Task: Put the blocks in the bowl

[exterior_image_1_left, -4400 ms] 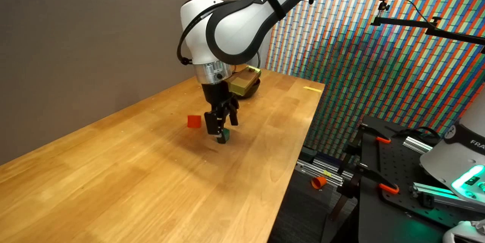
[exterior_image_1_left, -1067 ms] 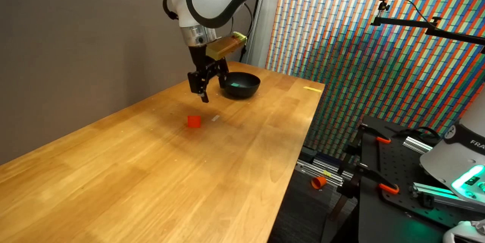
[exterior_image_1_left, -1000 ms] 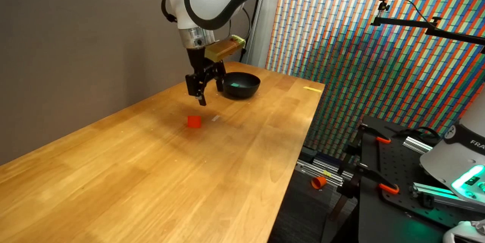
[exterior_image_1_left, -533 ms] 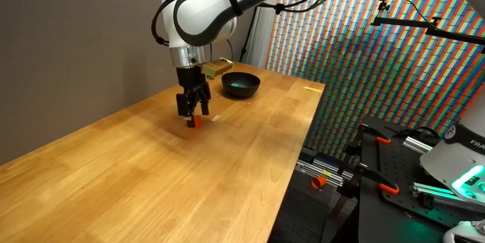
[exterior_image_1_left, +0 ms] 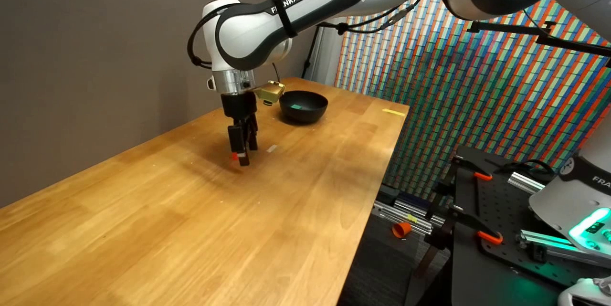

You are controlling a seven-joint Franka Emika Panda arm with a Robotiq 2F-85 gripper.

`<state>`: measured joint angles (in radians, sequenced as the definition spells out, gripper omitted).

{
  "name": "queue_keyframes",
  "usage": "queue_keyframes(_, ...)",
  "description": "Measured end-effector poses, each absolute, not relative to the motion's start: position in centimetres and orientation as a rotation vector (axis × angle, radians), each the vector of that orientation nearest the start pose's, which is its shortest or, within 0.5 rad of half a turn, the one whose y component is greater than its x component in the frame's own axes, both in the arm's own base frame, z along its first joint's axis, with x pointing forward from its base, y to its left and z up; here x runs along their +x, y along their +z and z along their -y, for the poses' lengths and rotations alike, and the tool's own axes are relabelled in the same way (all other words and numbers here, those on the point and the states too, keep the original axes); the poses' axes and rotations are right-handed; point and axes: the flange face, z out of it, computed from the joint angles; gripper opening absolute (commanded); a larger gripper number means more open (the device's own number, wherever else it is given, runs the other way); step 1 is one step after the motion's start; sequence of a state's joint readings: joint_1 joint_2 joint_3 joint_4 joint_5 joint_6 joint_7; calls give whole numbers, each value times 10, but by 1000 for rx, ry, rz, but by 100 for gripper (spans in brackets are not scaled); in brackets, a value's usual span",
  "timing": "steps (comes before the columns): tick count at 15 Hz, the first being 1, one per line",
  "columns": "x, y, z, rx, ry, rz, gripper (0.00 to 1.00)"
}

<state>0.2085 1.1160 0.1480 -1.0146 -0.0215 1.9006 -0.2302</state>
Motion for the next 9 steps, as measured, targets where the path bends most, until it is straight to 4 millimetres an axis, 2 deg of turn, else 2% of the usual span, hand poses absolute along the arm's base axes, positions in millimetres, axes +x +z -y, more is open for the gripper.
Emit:
queue_keyframes(6, 731, 145, -215, -2926, 331, 870, 100)
queue_keyframes(7, 732, 145, -215, -2925, 325, 876, 75)
queue_keyframes(8, 734, 145, -215, -2924, 321, 880, 74)
queue_keyframes(9, 735, 145, -215, -2924, 312, 882, 68)
